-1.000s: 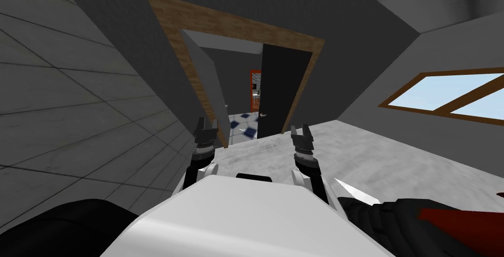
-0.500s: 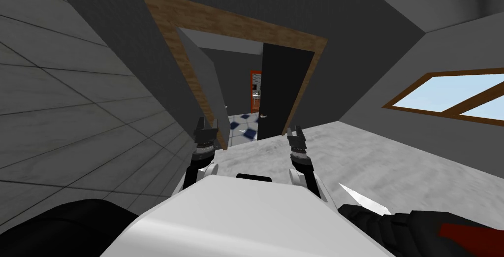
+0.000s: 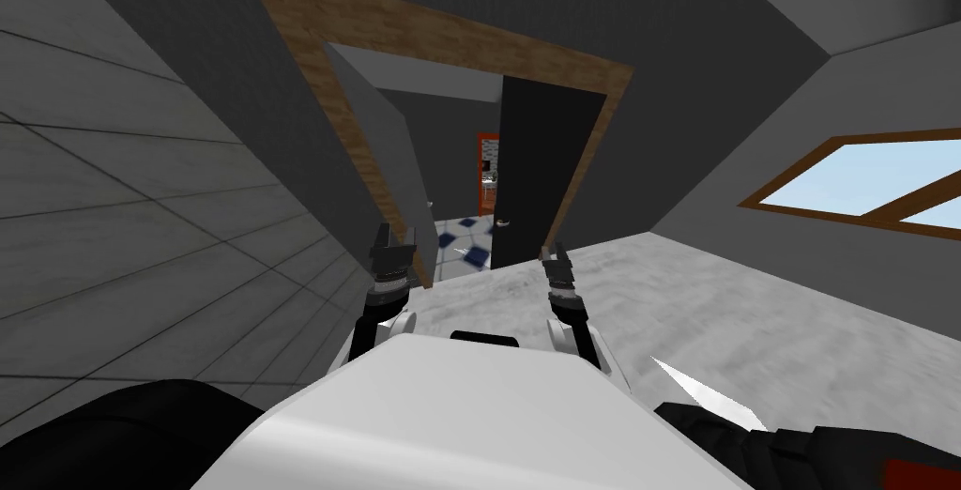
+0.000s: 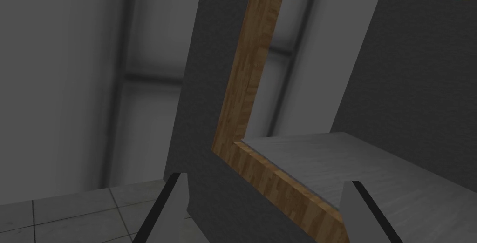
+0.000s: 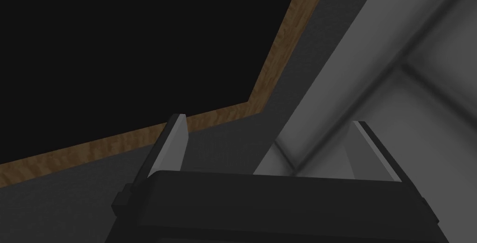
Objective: Push the door open
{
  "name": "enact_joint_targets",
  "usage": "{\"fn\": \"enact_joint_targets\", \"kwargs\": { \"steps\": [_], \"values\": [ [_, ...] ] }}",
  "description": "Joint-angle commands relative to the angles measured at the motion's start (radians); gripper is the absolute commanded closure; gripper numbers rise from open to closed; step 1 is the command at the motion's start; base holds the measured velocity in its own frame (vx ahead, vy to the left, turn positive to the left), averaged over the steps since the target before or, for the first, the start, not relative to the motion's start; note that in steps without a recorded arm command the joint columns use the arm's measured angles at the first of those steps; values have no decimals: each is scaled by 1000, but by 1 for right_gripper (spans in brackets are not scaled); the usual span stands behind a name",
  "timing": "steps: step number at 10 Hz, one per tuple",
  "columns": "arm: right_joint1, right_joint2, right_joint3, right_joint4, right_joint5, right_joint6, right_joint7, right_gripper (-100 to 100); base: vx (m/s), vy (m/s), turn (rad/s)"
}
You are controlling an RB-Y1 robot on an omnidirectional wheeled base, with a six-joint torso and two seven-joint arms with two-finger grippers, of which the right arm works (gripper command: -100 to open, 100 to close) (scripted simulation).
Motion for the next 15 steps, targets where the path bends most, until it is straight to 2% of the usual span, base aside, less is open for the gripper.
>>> {"fn": "enact_joint_targets", "kwargs": {
  "steps": [1,2,3,5,6,7,9,10,13,14,15],
  "values": [
    [-16,-5,0,46,6,-9,-8,-100,91,-13,19],
    [-30,-8,0,77,10,-15,-12,-100,93,-11,14],
    [-30,-8,0,80,10,-15,-12,-100,67,-10,5],
    [-57,-13,-1,148,19,-26,-20,-100,66,-11,13],
    [-72,-16,-1,172,23,-32,-25,-100,96,-14,18],
    [-72,-16,-1,184,23,-32,-25,-100,68,-9,7],
    [-102,-21,-1,245,32,-44,-34,-100,74,-17,12],
    [-102,-21,-1,256,32,-44,-34,-100,65,-10,10],
    [-147,-27,-2,362,46,-62,-47,-100,71,-7,16],
    [-147,-27,-2,367,46,-62,-47,-100,64,-9,6],
    [-163,-29,-2,402,51,-68,-52,-100,58,-17,6]
  ]
}}
